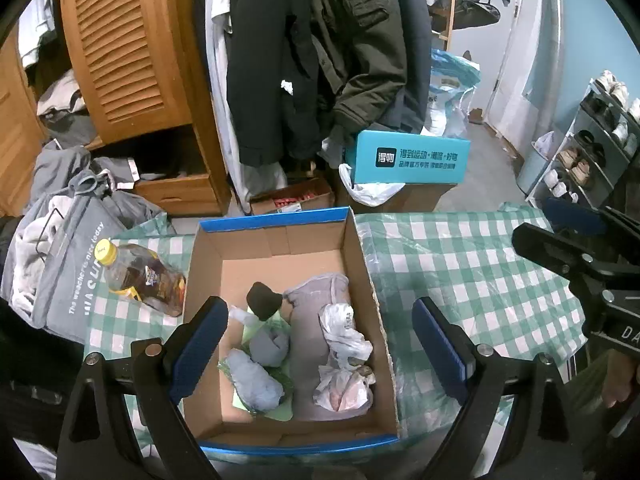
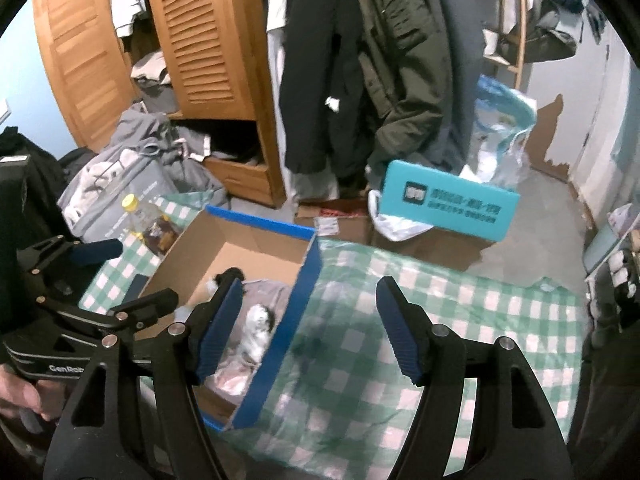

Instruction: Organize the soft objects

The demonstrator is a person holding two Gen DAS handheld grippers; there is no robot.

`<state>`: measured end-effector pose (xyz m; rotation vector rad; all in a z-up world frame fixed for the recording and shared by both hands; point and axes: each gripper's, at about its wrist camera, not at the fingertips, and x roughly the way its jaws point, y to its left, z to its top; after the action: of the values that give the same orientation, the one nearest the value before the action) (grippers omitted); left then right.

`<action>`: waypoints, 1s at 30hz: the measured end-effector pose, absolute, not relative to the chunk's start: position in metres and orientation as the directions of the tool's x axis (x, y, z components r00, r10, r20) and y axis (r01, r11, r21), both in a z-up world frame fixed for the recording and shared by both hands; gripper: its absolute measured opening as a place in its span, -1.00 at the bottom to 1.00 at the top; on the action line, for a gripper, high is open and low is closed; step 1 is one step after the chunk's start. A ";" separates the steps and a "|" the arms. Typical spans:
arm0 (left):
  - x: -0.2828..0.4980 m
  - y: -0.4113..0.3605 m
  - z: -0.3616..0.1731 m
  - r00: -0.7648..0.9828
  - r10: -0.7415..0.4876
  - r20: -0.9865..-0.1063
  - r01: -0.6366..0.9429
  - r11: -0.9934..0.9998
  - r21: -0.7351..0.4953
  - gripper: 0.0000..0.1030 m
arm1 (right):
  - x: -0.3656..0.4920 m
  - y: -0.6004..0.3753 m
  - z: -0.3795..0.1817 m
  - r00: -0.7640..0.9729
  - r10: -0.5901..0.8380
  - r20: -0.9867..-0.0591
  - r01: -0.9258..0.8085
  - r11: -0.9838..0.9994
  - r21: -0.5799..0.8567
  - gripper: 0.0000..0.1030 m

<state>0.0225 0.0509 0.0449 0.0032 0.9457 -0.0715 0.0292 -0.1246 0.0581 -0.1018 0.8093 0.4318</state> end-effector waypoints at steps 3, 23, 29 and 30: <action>0.024 0.046 0.044 0.578 -0.049 -0.814 0.066 0.998 -0.012 0.83 | 0.029 -0.131 0.058 0.628 0.318 -0.710 -0.398 0.916 0.059 0.34; 0.027 0.039 0.039 0.574 -0.015 -0.819 0.043 0.999 0.012 0.83 | 0.036 -0.141 0.045 0.617 0.305 -0.725 -0.378 0.923 0.066 0.34; 0.025 0.037 0.039 0.571 -0.022 -0.821 0.058 0.998 0.013 0.83 | 0.034 -0.140 0.044 0.619 0.306 -0.723 -0.383 0.922 0.062 0.34; 0.025 0.037 0.039 0.570 -0.024 -0.821 0.059 0.998 0.012 0.83 | 0.033 -0.139 0.044 0.618 0.306 -0.724 -0.383 0.922 0.063 0.34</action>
<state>0.0250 0.0372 0.0390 0.0391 0.9631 -0.0490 0.0332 -0.1389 0.0444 -0.1007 0.8132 0.3972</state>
